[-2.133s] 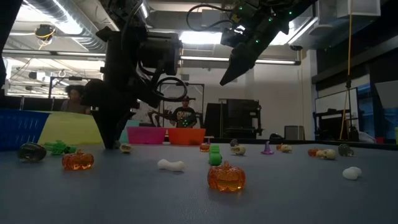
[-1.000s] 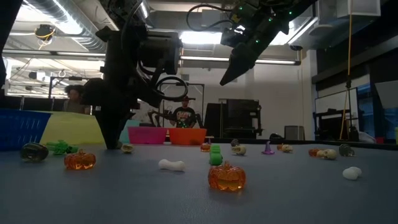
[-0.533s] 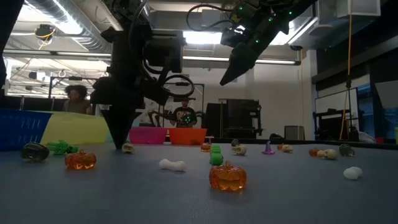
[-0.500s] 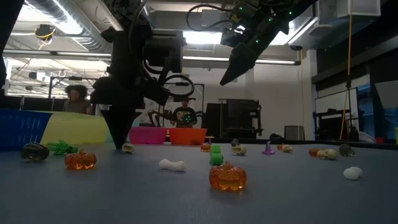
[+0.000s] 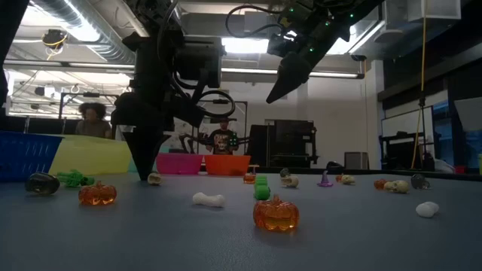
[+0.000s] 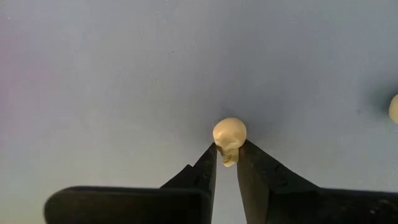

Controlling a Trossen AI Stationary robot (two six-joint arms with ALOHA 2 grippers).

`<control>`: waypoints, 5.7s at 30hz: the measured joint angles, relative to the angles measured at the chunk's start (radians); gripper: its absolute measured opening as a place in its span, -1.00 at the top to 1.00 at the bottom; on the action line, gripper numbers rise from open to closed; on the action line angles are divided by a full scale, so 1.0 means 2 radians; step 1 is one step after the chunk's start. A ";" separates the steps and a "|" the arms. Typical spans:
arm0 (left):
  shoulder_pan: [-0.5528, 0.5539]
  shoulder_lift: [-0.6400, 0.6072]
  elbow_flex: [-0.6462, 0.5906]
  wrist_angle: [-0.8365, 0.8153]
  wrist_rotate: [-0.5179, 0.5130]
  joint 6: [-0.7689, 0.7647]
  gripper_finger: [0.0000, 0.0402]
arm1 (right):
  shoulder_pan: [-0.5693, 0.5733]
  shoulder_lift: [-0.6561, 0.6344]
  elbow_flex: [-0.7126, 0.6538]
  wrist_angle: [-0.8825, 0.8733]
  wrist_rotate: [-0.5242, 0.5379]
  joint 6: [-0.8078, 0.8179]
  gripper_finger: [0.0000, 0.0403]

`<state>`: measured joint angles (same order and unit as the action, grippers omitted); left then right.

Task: Sort Halloween decoration
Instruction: Put the yellow skull toy into the blue bin, then put the purple witch hat toy into the pink bin

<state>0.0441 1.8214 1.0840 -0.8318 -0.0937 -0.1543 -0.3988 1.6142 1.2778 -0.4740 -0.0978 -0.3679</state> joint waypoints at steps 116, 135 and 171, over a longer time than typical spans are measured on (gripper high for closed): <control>-0.271 -0.224 0.000 -0.336 0.003 -0.601 0.83 | 0.000 0.000 0.000 -0.028 0.000 0.000 0.33; -0.271 -0.224 0.000 -0.338 0.002 -0.603 0.40 | 0.000 0.000 0.000 -0.025 0.000 0.000 0.33; -0.155 -0.224 0.000 0.115 -0.237 -0.213 0.36 | -0.001 0.088 0.001 0.048 -0.084 -0.124 0.33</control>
<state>-0.2662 1.3743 1.0840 -0.6016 -0.5673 -0.5807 -0.4000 1.7900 1.2789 -0.3781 -0.2657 -0.6158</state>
